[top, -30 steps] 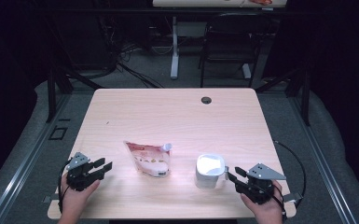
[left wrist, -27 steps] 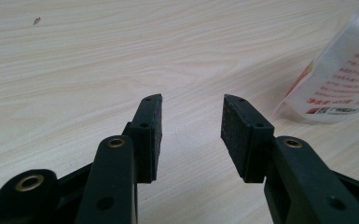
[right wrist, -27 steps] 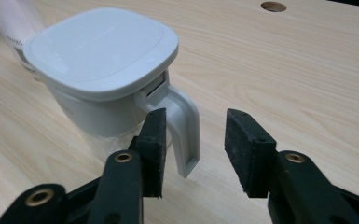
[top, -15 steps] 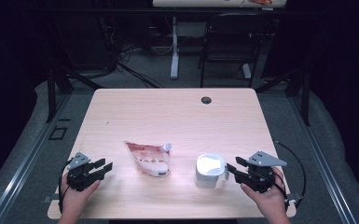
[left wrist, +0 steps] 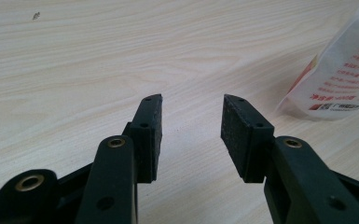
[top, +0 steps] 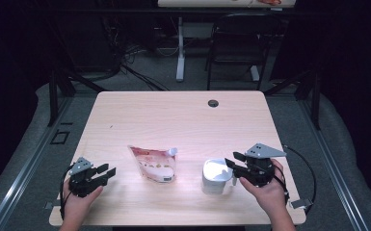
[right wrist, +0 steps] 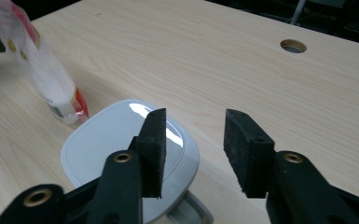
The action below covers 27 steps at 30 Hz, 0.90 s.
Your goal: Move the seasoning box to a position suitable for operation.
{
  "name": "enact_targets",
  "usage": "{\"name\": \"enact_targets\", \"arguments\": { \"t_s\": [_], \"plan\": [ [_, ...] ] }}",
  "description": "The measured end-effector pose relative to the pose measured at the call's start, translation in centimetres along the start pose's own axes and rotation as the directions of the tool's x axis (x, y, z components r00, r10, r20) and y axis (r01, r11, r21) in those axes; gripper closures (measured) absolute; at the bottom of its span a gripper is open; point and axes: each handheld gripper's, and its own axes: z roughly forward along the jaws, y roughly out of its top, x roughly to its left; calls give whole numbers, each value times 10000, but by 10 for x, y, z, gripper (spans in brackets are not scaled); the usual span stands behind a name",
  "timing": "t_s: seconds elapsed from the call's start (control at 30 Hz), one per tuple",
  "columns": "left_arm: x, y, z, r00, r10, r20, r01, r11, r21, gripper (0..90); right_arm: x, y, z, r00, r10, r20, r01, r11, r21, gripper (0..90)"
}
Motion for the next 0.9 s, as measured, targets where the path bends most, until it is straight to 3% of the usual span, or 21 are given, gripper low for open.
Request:
{"name": "enact_targets", "arguments": {
  "t_s": [0.3,0.53,0.9],
  "plan": [
    [0,-1,-2,10000,-34,-64,33,10000,-41,583,8,-5,-3,9994,162,308,-171,9994,297,896],
    [0,0,0,10000,2,-17,-2,10000,-13,583,8,-7,-7,9993,277,249,-286,9989,361,900],
    [0,1,1,10000,34,2,-34,10000,-25,581,13,-11,-2,9998,115,182,-128,9971,748,900]
  ]
}}
